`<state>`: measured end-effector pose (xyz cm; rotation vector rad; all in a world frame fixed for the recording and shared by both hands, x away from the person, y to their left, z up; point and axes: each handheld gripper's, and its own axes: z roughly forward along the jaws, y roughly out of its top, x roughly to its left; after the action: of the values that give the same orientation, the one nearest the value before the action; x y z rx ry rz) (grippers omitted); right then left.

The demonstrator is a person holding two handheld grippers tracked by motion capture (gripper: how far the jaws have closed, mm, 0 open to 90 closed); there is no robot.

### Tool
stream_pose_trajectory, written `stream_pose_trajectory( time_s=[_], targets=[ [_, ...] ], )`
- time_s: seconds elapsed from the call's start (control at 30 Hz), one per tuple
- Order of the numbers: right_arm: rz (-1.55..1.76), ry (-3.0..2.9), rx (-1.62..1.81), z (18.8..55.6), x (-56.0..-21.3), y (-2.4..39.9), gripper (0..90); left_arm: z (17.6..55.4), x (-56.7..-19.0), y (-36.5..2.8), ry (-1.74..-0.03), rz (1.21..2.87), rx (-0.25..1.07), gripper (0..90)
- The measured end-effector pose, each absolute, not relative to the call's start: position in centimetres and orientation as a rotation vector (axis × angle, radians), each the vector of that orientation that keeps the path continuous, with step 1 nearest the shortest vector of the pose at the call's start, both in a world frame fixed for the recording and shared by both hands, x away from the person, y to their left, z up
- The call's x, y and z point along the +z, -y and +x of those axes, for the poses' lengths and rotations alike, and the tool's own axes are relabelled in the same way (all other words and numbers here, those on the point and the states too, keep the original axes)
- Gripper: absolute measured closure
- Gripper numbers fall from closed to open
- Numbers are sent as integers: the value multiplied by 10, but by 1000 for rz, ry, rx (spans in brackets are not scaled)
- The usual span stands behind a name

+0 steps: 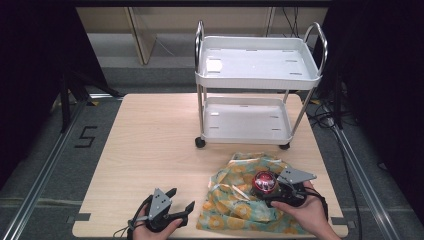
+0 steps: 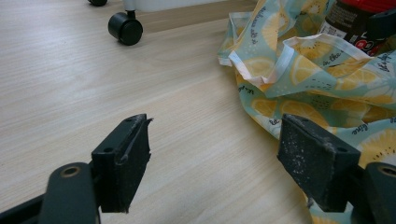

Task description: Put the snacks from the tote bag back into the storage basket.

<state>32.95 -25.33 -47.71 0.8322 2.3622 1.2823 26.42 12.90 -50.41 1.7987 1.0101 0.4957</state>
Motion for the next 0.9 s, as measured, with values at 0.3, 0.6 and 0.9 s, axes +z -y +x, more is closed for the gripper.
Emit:
stream_pose_trajectory(
  time_s=[0.3, 0.6, 0.9],
  targets=[
    [854, -2324, 1334, 328, -462, 257, 266, 264, -505, -129, -1006, 1798, 493, 247],
    [834, -2315, 1328, 329, -458, 258, 266, 264, -504, -128, -999, 1805, 505, 247],
    [802, -2298, 1350, 329, -445, 255, 266, 263, -504, -129, -1012, 1804, 502, 247]
  ],
)
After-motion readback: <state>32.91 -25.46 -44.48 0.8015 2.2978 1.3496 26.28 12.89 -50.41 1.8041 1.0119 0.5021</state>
